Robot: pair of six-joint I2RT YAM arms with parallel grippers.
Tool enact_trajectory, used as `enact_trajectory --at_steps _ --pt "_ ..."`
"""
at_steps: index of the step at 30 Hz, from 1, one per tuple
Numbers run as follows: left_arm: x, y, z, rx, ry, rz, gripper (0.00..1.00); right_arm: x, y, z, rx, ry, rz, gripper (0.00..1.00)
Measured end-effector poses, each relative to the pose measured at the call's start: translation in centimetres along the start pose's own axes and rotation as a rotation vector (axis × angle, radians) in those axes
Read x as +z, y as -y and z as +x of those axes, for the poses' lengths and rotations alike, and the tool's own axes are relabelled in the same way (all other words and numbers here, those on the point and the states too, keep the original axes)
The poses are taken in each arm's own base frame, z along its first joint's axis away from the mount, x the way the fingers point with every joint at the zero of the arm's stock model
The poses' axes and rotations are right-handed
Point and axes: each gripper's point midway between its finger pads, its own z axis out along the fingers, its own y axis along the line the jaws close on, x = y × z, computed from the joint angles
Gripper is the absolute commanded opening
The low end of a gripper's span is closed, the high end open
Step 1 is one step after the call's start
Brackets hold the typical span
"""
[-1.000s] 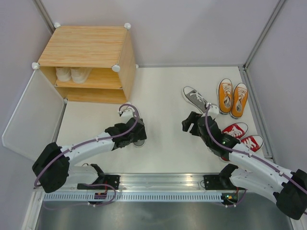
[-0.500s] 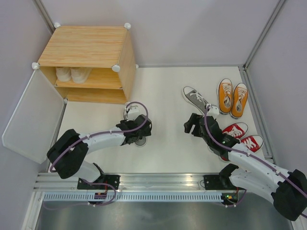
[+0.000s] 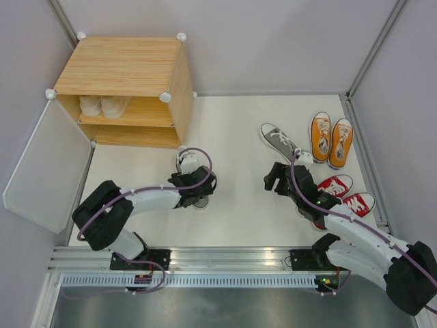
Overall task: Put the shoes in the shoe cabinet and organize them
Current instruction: Pick up the shoe from the center of the board.
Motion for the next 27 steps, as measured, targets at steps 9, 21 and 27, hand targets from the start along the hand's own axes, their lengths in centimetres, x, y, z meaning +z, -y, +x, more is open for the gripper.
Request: enact_trajectory --at_steps 9,21,27 --pt "0.3 -0.4 0.2 -0.063 0.04 0.017 0.75 -0.2 0.1 -0.2 0.001 0.007 -0.007 0.82" --pt "0.1 -0.6 0.1 -0.102 0.069 0.046 0.1 -0.5 0.4 -0.1 -0.005 0.005 -0.009 0.82" --pt "-1.8 -1.7 1.1 -0.069 0.002 0.054 0.02 -0.5 0.4 -0.1 -0.004 0.001 -0.013 0.82"
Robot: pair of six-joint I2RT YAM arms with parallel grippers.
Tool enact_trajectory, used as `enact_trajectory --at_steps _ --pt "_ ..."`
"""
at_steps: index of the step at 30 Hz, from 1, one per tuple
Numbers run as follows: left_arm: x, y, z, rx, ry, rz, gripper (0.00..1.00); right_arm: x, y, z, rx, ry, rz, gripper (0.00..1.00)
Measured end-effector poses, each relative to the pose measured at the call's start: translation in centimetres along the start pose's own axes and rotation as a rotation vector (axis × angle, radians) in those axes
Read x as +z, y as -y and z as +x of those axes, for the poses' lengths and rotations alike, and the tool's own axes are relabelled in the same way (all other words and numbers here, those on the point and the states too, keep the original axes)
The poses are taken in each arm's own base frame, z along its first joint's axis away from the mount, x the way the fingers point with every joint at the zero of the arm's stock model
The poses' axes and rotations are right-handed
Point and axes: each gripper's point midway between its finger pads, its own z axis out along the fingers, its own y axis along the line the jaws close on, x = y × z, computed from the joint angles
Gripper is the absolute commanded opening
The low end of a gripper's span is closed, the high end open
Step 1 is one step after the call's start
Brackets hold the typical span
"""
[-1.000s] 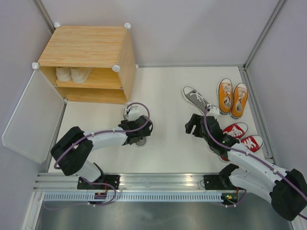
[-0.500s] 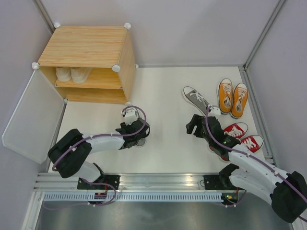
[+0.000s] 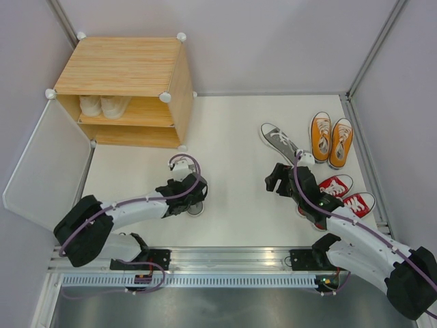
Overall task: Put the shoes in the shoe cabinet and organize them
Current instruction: Pick up the shoe from the center of the board, then place the shoe in the shoe cabinet.
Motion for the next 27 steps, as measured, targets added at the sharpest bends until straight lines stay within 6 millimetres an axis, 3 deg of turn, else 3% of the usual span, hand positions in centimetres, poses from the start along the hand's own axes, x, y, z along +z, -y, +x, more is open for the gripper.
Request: enact_trajectory --at_steps 8,18,23,27 --pt "-3.4 -1.6 -1.0 -0.002 -0.01 0.014 0.02 0.0 -0.2 0.1 0.0 -0.007 -0.009 0.82" --pt "-5.3 -5.2 -1.2 0.041 -0.016 -0.09 0.02 0.1 -0.3 0.1 -0.006 -0.006 -0.017 0.82" --pt "-7.0 -5.8 -4.4 0.029 0.071 -0.117 0.02 0.1 -0.6 0.2 -0.013 -0.012 -0.032 0.82" --pt "-8.5 -6.4 -8.7 -0.032 0.179 -0.079 0.02 0.1 -0.6 0.2 -0.015 -0.011 -0.039 0.82"
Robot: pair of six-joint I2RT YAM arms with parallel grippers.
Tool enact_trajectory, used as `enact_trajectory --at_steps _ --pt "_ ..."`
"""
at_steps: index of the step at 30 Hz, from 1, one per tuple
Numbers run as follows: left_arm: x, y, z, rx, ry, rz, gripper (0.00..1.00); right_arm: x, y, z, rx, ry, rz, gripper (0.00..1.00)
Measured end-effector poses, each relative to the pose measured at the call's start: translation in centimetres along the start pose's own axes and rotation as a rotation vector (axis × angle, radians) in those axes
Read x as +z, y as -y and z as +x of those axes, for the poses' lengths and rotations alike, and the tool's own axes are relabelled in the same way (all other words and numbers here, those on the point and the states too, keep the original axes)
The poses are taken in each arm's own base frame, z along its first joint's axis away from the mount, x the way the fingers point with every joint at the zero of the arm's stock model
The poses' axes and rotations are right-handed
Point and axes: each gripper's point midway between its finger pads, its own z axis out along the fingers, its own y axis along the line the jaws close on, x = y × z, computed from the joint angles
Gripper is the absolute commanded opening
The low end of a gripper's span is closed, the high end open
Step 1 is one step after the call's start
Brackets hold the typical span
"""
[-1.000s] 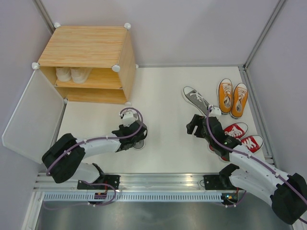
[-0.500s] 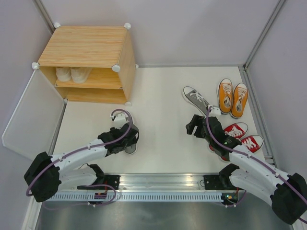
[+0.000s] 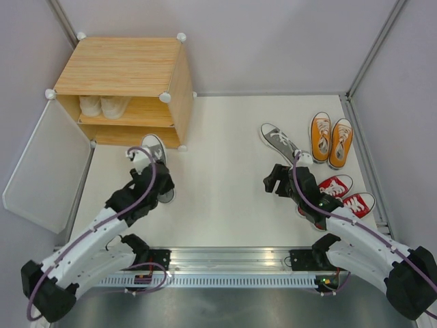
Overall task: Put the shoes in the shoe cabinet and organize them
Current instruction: Place the shoe in the shoe cabinet.
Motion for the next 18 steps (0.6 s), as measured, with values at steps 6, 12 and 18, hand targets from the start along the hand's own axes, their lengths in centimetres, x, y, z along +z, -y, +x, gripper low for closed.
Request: enact_trajectory --at_steps 6,12,18 --pt "-1.1 -3.2 -8.3 -0.121 0.226 0.074 0.02 0.0 0.2 0.4 -0.002 -0.006 -0.003 0.82" --pt "1.1 -4.1 -11.8 0.014 0.22 0.059 0.02 -0.2 -0.1 0.2 0.003 0.002 -0.019 0.82" --pt "5.2 -6.6 -13.3 0.067 0.11 0.062 0.02 -0.5 -0.1 0.0 0.008 0.019 -0.034 0.82"
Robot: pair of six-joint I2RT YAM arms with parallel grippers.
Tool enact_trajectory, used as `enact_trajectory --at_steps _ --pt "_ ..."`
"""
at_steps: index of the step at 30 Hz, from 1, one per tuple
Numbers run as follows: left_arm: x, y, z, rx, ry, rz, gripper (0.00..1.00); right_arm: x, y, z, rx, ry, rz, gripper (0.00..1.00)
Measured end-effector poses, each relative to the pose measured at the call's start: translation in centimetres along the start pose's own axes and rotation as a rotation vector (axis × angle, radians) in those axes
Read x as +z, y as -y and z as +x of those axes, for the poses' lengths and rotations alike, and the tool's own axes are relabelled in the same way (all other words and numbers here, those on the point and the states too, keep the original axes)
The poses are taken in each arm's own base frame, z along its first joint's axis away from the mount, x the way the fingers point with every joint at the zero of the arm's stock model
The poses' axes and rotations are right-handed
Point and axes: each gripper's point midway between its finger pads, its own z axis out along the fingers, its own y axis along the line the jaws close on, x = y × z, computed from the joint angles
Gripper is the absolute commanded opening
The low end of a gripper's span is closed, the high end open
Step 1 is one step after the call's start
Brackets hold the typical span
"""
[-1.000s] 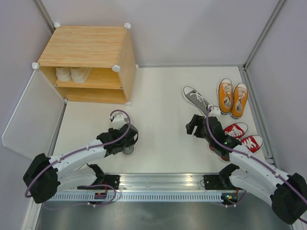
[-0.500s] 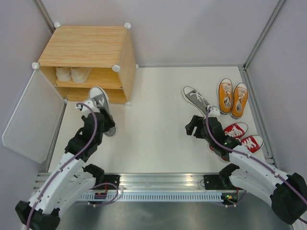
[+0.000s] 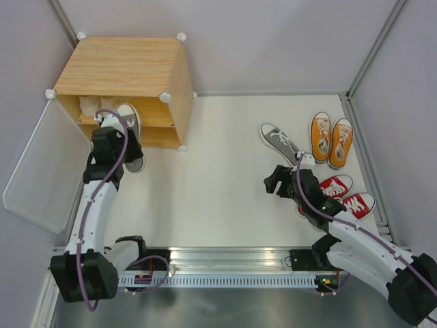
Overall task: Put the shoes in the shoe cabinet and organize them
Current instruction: Place the shoe in the shoe cabinet.
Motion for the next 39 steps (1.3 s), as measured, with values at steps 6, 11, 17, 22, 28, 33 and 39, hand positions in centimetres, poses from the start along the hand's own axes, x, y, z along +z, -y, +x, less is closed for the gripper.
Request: enact_trajectory --at_steps 6,11,17,22,28,33,39 --pt "1.6 0.8 -3.3 0.055 0.017 0.098 0.02 -0.2 -0.2 -0.4 0.005 0.016 -0.012 0.82" --pt "2.7 2.3 -6.1 0.119 0.05 0.172 0.02 -0.3 -0.4 -0.5 0.005 0.021 -0.022 0.82" --pt "5.0 2.4 -7.4 0.16 0.051 0.183 0.02 -0.4 -0.5 -0.7 0.007 0.03 -0.029 0.82" --pt "6.8 2.4 -7.5 0.181 0.043 0.193 0.02 -0.4 -0.5 -0.7 0.006 0.031 -0.029 0.82" --pt "7.9 2.5 -8.3 0.196 0.086 0.195 0.02 -0.4 -0.5 -0.8 0.003 0.034 -0.029 0.82" --pt "8.4 2.6 -9.4 0.204 0.158 0.197 0.02 -0.4 -0.5 -0.8 0.001 0.034 -0.028 0.82" --pt "9.5 2.5 -9.2 0.21 0.191 0.194 0.05 -0.3 -0.4 -0.8 0.0 0.035 -0.025 0.82"
